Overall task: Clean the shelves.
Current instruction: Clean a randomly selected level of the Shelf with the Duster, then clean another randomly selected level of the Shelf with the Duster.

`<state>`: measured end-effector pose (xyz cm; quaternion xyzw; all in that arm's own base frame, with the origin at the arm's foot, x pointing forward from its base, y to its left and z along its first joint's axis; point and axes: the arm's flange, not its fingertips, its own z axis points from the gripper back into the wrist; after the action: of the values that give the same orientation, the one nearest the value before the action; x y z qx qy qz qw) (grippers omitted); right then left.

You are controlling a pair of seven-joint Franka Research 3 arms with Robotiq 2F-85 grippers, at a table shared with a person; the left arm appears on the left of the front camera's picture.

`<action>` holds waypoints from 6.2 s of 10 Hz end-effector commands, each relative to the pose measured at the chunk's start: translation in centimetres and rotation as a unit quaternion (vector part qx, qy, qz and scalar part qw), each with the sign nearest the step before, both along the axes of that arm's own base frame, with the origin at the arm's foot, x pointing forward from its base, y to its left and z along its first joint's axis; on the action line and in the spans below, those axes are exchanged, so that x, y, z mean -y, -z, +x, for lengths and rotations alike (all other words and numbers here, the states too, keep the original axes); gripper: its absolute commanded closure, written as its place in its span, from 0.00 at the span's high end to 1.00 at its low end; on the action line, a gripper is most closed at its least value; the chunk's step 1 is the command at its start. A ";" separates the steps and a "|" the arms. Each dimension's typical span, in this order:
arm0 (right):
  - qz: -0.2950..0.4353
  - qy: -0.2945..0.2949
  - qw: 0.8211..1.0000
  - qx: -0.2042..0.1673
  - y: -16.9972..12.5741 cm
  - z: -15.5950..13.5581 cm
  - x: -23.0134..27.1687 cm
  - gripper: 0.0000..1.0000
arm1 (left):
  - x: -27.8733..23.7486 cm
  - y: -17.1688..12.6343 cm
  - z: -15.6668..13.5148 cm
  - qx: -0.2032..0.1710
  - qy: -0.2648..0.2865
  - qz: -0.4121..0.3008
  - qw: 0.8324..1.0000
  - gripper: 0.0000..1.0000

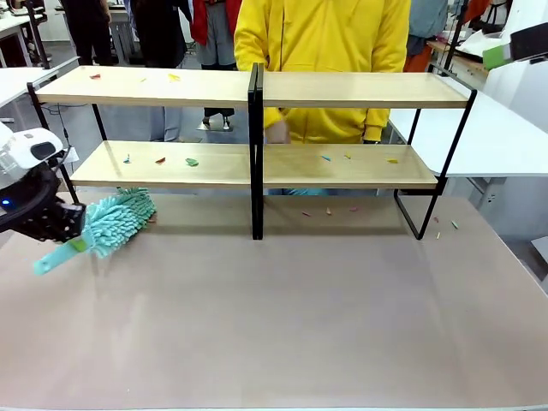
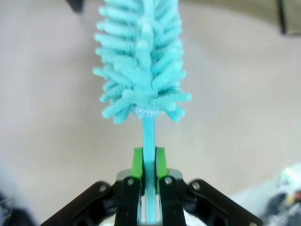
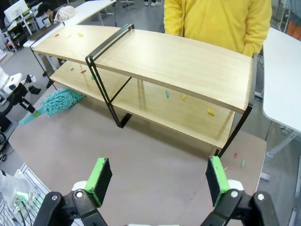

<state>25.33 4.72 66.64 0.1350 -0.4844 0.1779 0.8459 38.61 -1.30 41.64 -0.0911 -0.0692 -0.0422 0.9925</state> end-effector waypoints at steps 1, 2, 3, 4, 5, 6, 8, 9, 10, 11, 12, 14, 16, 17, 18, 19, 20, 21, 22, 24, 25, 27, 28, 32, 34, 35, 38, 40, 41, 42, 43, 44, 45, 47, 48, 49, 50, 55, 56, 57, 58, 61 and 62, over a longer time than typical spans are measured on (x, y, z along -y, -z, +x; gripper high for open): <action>-0.005 -0.005 1.000 0.004 0.0 0.0 0.2 1.00 | -2.6 2.1 -7.8 -0.028 0.110 0.031 0.993 0.12; -0.005 -0.005 1.000 0.004 0.0 0.0 0.2 1.00 | -2.8 2.2 -8.5 -0.032 0.143 0.036 0.988 0.12; -0.005 -0.005 1.000 0.004 0.0 0.0 0.2 1.00 | -2.8 2.2 -9.3 -0.047 0.207 0.018 0.977 0.12; -0.005 -0.005 1.000 0.004 0.0 0.0 0.2 1.00 | -3.1 2.2 -10.2 -0.058 0.265 0.020 0.962 0.12; -0.005 -0.005 1.000 0.004 0.0 0.0 0.2 1.00 | -3.7 1.8 -11.2 -0.080 0.335 0.019 0.939 0.12; -0.005 -0.005 1.000 0.004 0.0 0.0 0.2 1.00 | -4.5 1.4 -11.9 -0.100 0.376 0.039 0.920 0.12; -0.005 -0.005 1.000 0.004 0.0 0.0 0.2 1.00 | -6.2 0.2 -13.8 -0.098 0.428 0.062 0.897 0.12; -0.005 -0.005 1.000 0.004 0.0 0.0 0.2 1.00 | -6.4 -0.9 -14.0 -0.046 0.433 -0.021 0.900 0.12; -0.005 -0.005 1.000 0.004 0.0 0.0 0.2 1.00 | -5.9 -1.8 -13.4 -0.013 0.422 -0.085 0.902 0.12; -0.005 -0.005 1.000 0.004 0.0 0.0 0.2 1.00 | -5.5 -2.4 -13.3 0.006 0.428 -0.109 0.897 0.12; -0.005 -0.005 1.000 0.004 0.0 0.0 0.2 1.00 | -4.9 -3.0 -13.3 0.024 0.442 -0.139 0.886 0.12; -0.005 -0.005 1.000 0.004 0.0 0.0 0.2 1.00 | -5.1 -4.1 -13.2 0.039 0.472 -0.189 0.860 0.12; -0.005 -0.005 1.000 0.004 0.0 0.0 0.2 1.00 | -6.4 -5.5 -13.8 0.056 0.499 -0.264 0.824 0.12; -0.005 -0.005 1.000 0.004 0.0 0.0 0.2 1.00 | -7.8 -6.6 -14.2 0.083 0.483 -0.291 0.822 0.12; -0.005 -0.005 1.000 0.004 0.0 0.0 0.2 1.00 | -9.8 -8.1 -14.3 0.119 0.455 -0.291 0.833 0.12; -0.005 -0.005 1.000 0.004 0.0 0.0 0.2 1.00 | -12.7 -10.7 -14.1 0.162 0.433 -0.315 0.829 0.12; -0.005 -0.005 1.000 0.004 0.0 0.0 0.2 1.00 | -15.3 -13.6 -14.8 0.208 0.423 -0.343 0.813 0.12; -0.005 -0.005 1.000 0.004 0.0 0.0 0.2 1.00 | -18.7 -16.9 -16.3 0.254 0.420 -0.367 0.791 0.12; -0.005 -0.005 1.000 0.004 0.0 0.0 0.2 1.00 | -21.7 -19.6 -18.0 0.269 0.436 -0.375 0.772 0.12; -0.005 -0.005 1.000 0.004 0.0 0.0 0.2 1.00 | -26.9 -23.9 -22.9 0.355 0.360 -0.377 0.776 0.12; -0.005 -0.005 1.000 0.004 0.0 0.0 0.2 1.00 | -28.7 -24.4 -23.8 0.382 0.309 -0.366 0.791 0.12; -0.005 -0.005 1.000 0.004 0.0 0.0 0.2 1.00 | -31.2 -23.9 -24.2 0.343 0.190 -0.386 0.835 0.12; -0.005 -0.005 1.000 0.004 0.0 0.0 0.2 1.00 | -29.6 -24.7 -25.6 0.373 0.308 -0.357 0.799 0.12; -0.005 -0.005 1.000 0.004 0.0 0.0 0.2 1.00 | -29.6 -24.7 -25.6 0.373 0.308 -0.357 0.799 0.12; -0.005 -0.005 1.000 0.004 0.0 0.0 0.2 1.00 | -29.6 -24.7 -25.6 0.373 0.308 -0.357 0.799 0.12; -0.005 -0.005 1.000 0.004 0.0 0.0 0.2 1.00 | -29.6 -24.7 -25.6 0.373 0.308 -0.357 0.799 0.12; -0.005 -0.005 1.000 0.004 0.0 0.0 0.2 1.00 | -29.6 -24.9 -25.2 0.371 0.309 -0.356 0.800 0.12; -0.005 -0.005 1.000 0.004 0.0 0.0 0.2 1.00 | -25.1 -26.2 -23.7 0.315 0.367 -0.376 0.790 0.12; -0.005 -0.005 1.000 0.004 0.0 0.0 0.2 1.00 | -21.9 -26.2 -21.9 0.285 0.382 -0.346 0.808 0.12; -0.005 -0.005 1.000 0.004 0.0 0.0 0.2 1.00 | -18.2 -25.6 -20.2 0.244 0.402 -0.350 0.810 0.12; -0.005 -0.005 1.000 0.004 0.0 0.0 0.2 1.00 | -13.5 -24.3 -18.0 0.191 0.409 -0.346 0.822 0.12; -0.005 -0.005 1.000 0.004 0.0 0.0 0.2 1.00 | -8.8 -21.4 -16.4 0.160 0.403 -0.301 0.849 0.12; -0.005 -0.005 1.000 0.004 0.0 0.0 0.2 1.00 | -4.6 -17.8 -15.8 0.094 0.416 -0.313 0.849 0.12; -0.005 -0.005 1.000 0.004 0.0 0.0 0.2 1.00 | -0.4 -11.2 -18.3 -0.031 0.438 -0.326 0.837 0.12; -0.005 -0.005 1.000 0.004 0.0 0.0 0.2 1.00 | -1.7 -10.4 -18.9 -0.082 0.427 -0.299 0.849 0.12; -0.005 -0.005 1.000 0.004 0.0 0.0 0.2 1.00 | -1.0 -12.4 -16.1 0.017 0.425 -0.313 0.849 0.12; -0.005 -0.005 1.000 0.004 0.0 0.0 0.2 1.00 | -1.0 -12.4 -16.1 0.017 0.425 -0.313 0.849 0.12; -0.005 -0.005 1.000 0.004 0.0 0.0 0.2 1.00 | 15.6 -8.1 -9.2 0.067 0.202 -0.391 0.895 0.12; -0.005 -0.005 1.000 0.004 0.0 0.0 0.2 1.00 | 20.6 -7.7 -6.0 0.061 0.178 -0.402 0.896 0.12; -0.005 -0.005 1.000 0.004 0.0 0.0 0.2 1.00 | 23.6 -7.0 -5.1 0.029 0.153 -0.407 0.900 0.12; -0.005 -0.005 1.000 0.004 0.0 0.0 0.2 1.00 | 25.7 -6.8 -4.4 0.013 0.156 -0.421 0.893 0.12; -0.005 -0.005 1.000 0.004 0.0 0.0 0.2 1.00 | 19.5 -7.2 -7.9 0.011 0.168 -0.392 0.905 0.12; -0.005 -0.005 1.000 0.004 0.0 0.0 0.2 1.00 | 23.3 -6.0 -6.5 0.005 0.154 -0.397 0.905 0.12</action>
<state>25.32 4.74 66.64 0.1348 -0.4844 0.1781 0.8458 31.71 -22.32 48.14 -0.4813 -0.0738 -0.1698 0.8568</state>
